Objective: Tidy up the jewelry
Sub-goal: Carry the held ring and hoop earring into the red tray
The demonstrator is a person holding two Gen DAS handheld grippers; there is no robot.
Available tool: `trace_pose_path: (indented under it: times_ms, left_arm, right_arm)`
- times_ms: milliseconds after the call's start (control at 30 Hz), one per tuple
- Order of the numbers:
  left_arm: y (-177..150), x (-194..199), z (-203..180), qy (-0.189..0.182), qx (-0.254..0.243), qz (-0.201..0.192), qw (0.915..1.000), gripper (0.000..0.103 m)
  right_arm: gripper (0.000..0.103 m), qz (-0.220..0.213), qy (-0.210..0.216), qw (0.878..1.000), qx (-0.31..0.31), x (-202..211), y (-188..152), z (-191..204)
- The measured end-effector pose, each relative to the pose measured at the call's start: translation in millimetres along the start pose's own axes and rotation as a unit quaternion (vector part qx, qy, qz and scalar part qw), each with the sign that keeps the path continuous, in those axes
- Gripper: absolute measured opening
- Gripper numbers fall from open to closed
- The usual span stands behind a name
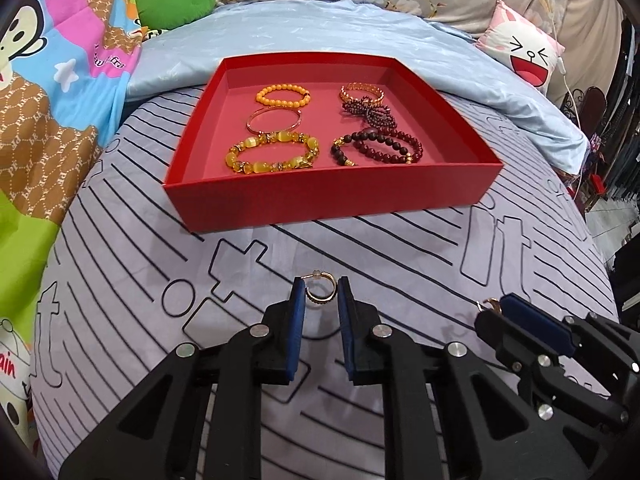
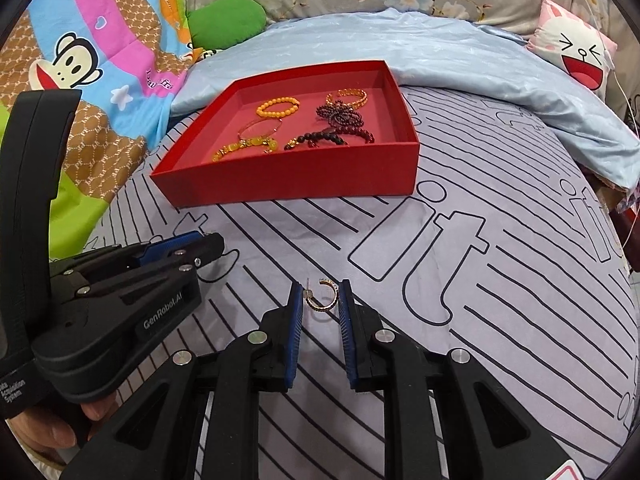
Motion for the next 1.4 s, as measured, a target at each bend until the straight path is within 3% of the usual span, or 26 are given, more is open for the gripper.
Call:
trace_pose_path:
  times_ms: [367,733,1100,1400]
  left_arm:
    - [7.4,31.3,7.3,-0.01,0.006,-0.013,0.9998,0.016]
    - [71.7,42.0,8.6,-0.02,0.007,-0.056,0.9982,0.016]
    - [140.8,-13.0,10.4,-0.033,0.011,-0.05,0.9982,0.016]
    - [157.1,-68.1,18.6,-0.057,0.036,-0.011,0.9977,0.016]
  right_arm:
    - [0.017,-0.02,0.011,1.0,0.01,18.1,17.4,15.5]
    - [0.017,-0.061,0.012,0.998,0.034,18.6,90.0,20.5]
    - [0.017,-0.057,0.021,0.998,0.02,-37.1,160.1,-2.1]
    - [0.017,-0.018,0.053,0.998,-0.022,-98.2,173.4,-18.3]
Point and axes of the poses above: each gripper's, at about its wrist camera, not at the fingertips, and x roughly against the way its jaws point, z to its left, y to its top, the point moved 10 cm from there along -x, roughly the way its jaws point, and after that the axes turned 11 degrees about y, right-handed, at the moved point
